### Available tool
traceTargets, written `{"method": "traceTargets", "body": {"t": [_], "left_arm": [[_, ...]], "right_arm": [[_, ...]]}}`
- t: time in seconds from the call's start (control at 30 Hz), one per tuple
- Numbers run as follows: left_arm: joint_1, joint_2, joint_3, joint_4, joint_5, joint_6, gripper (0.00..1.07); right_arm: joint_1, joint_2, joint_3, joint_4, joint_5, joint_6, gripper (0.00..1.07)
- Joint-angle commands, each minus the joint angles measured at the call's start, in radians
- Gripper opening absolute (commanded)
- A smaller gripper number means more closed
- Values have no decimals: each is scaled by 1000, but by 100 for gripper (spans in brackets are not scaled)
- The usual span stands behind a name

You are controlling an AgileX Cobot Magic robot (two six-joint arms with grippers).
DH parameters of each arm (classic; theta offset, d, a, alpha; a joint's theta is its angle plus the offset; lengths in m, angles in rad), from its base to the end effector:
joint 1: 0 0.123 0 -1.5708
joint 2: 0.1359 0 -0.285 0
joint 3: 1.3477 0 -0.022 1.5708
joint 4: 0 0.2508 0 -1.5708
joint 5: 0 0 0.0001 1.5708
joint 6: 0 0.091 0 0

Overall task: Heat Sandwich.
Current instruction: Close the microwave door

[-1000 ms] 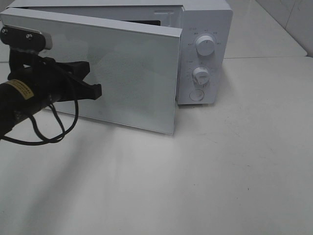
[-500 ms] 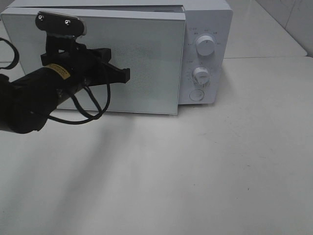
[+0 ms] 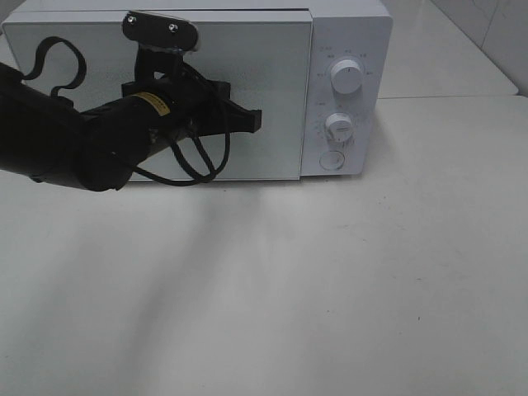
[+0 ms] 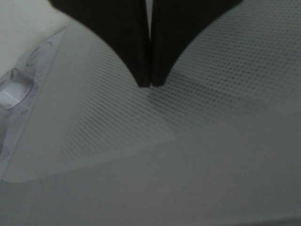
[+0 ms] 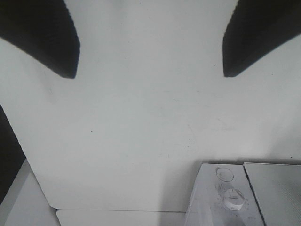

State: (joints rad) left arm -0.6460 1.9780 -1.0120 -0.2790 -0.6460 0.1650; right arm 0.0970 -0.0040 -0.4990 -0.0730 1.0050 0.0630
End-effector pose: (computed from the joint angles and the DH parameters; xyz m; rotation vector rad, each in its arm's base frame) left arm 0.3374 -0.2355 0.1655 0.4150 1.7851 -0.3469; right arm -0.0027 -0.0059 0.2817 -0.0327 1.9833 0.0172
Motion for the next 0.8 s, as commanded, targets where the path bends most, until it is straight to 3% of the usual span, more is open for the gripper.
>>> {"method": "traceTargets", "body": {"t": [0.03, 0.6, 0.8], "left_arm": [[18, 26, -63, -49, -46, 2, 0], [-24, 25, -106, -47, 15, 2, 0], [-69, -33, -49, -48, 61, 1, 0]], "right_arm": [[-3, -27, -1, -2, -10, 12, 76], [-3, -27, -1, -2, -10, 12, 76], [-3, -27, -1, -2, -10, 13, 76]]}}
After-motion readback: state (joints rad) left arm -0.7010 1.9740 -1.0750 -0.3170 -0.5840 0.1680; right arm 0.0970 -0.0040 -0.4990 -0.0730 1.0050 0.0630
